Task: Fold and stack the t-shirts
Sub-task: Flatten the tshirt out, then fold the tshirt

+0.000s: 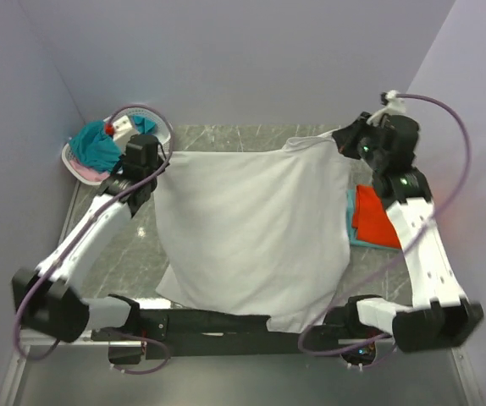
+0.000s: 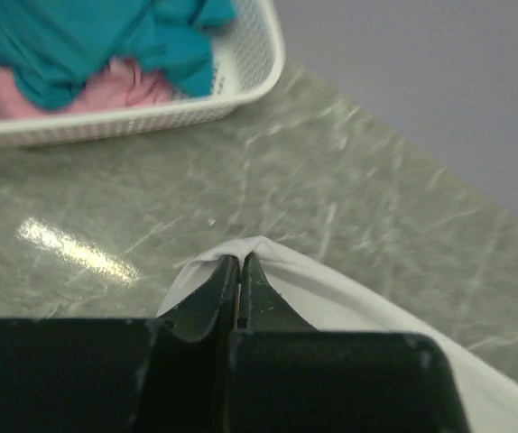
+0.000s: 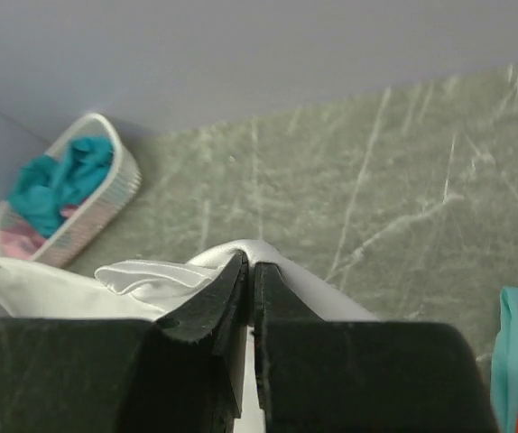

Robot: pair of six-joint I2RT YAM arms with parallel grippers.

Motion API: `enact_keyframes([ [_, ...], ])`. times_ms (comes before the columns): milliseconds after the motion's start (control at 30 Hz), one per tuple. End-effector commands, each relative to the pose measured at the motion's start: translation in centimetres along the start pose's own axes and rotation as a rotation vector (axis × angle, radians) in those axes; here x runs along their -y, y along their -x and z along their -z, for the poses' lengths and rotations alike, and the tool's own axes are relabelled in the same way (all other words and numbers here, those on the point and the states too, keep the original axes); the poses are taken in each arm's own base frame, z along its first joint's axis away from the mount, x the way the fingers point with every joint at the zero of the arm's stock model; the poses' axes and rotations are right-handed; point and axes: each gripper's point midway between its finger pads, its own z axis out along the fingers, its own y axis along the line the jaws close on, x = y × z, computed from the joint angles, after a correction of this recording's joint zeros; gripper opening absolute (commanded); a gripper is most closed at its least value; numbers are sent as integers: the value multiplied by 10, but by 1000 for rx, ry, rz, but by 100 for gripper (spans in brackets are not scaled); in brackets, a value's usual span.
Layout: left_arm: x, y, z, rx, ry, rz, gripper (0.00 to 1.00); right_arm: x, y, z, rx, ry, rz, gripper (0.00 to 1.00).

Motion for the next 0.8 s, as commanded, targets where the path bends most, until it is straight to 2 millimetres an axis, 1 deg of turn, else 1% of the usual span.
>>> enact_keyframes([
  [0, 19, -20, -50, -55, -130, 16, 1, 22, 2, -55, 27, -51, 4, 0],
  [33, 25, -23, -64, -58, -153, 16, 1, 30, -5, -69, 3, -65, -3, 0],
  [67, 27, -49, -88, -132, -153, -9, 1, 35, -14, -83, -25, -72, -8, 0],
  [100, 22, -56, -105, -151, -140, -16, 1, 44, -34, -110, -82, -69, -19, 0],
  [133, 20, -66, -119, -177, -129, -22, 1, 48, -42, -123, -105, -61, -25, 0],
  [167, 23, -89, -143, -253, -137, -31, 0, 51, -53, -135, -133, -51, -41, 0],
  [200, 17, -95, -158, -281, -125, -34, 0, 58, -70, -156, -180, -47, -55, 0],
  [233, 10, -108, -169, -332, -99, -36, 0, 61, -78, -167, -201, -42, -66, 0],
  [267, 8, -121, -192, -369, -86, -24, 0, 70, -92, -183, -236, -52, -78, 0],
  [333, 6, -135, -208, -410, -90, -10, 0, 78, -103, -197, -257, -63, -85, 0],
  [367, 5, -145, -219, -426, -92, 1, 0, 80, -109, -202, -269, -67, -87, 0],
  [400, 4, -148, -224, -434, -95, 10, 0, 86, -117, -210, -286, -76, -89, 0],
  [467, 0, -152, -230, -435, -88, 22, 0, 92, -125, -216, -312, -90, -85, 0],
  [533, -2, -150, -230, -426, -86, 22, 0, 98, -133, -219, -339, -112, -88, 0],
  [567, -5, -150, -228, -422, -84, 19, 0, 99, -136, -218, -347, -117, -88, 0],
  [633, -4, -146, -223, -414, -99, 21, 0, 102, -142, -213, -367, -134, -99, 0],
  [700, -4, -144, -220, -409, -103, 19, 0, 101, -145, -204, -378, -139, -110, 0],
  [733, -6, -142, -214, -406, -103, 22, 0, 101, -147, -199, -383, -143, -113, 0],
  [767, -6, -141, -211, -402, -106, 23, 0, 100, -148, -190, -388, -147, -114, 0],
])
